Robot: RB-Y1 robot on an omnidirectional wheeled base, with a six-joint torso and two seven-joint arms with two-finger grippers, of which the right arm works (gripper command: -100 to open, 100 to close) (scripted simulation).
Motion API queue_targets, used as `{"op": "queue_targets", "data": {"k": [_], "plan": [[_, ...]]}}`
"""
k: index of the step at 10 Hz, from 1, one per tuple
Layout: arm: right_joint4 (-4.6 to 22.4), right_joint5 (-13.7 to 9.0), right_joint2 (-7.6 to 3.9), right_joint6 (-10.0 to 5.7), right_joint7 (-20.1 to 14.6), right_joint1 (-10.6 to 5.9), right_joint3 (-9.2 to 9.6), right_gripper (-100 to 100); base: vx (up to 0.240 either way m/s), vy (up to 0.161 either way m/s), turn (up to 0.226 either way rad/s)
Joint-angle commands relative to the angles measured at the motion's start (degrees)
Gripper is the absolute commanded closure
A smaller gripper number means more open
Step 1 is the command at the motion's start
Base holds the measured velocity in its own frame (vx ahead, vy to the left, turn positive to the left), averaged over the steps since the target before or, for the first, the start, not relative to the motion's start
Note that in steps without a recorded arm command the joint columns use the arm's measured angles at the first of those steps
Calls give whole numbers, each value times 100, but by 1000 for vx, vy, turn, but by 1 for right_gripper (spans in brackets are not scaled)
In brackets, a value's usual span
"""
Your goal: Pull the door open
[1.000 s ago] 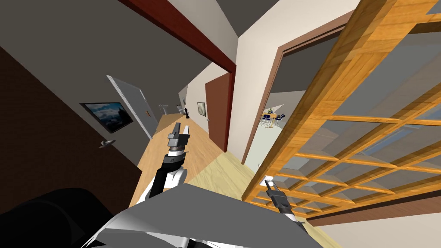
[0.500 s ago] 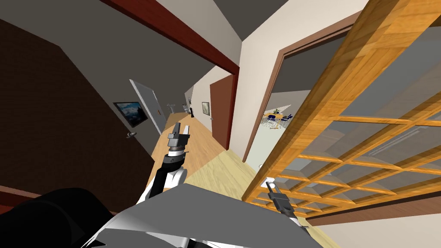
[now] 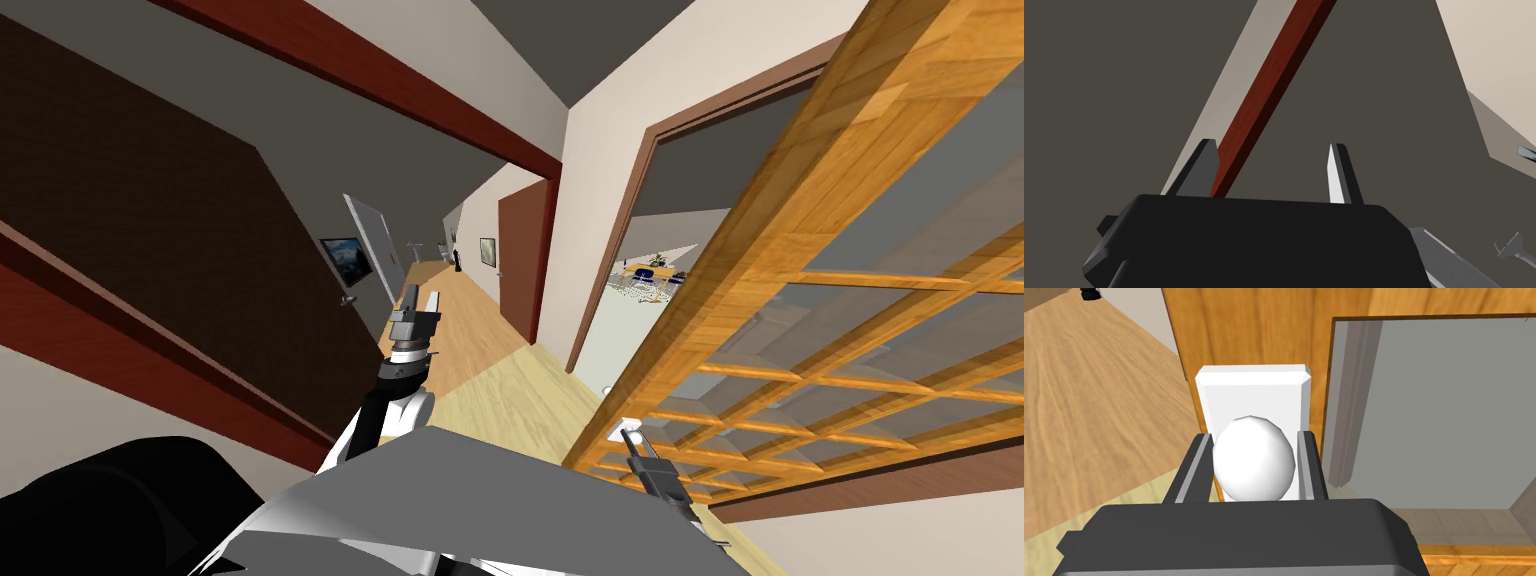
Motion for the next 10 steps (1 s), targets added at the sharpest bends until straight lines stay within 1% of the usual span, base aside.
{"op": "queue_targets", "data": {"k": [1, 2, 3, 5, 10], "plan": [[130, 16, -3, -140, -62, -15, 45, 100, -188, -58, 140], [47, 5, -15, -58, -30, 3, 22, 100, -85, -30, 34], [121, 12, -17, -143, -63, 19, 53, 100, -127, -48, 178], [178, 12, -22, -215, -87, 26, 72, 100, -174, -84, 147], [409, 13, -42, -504, -185, 58, 145, 100, -204, -77, 175]]}}
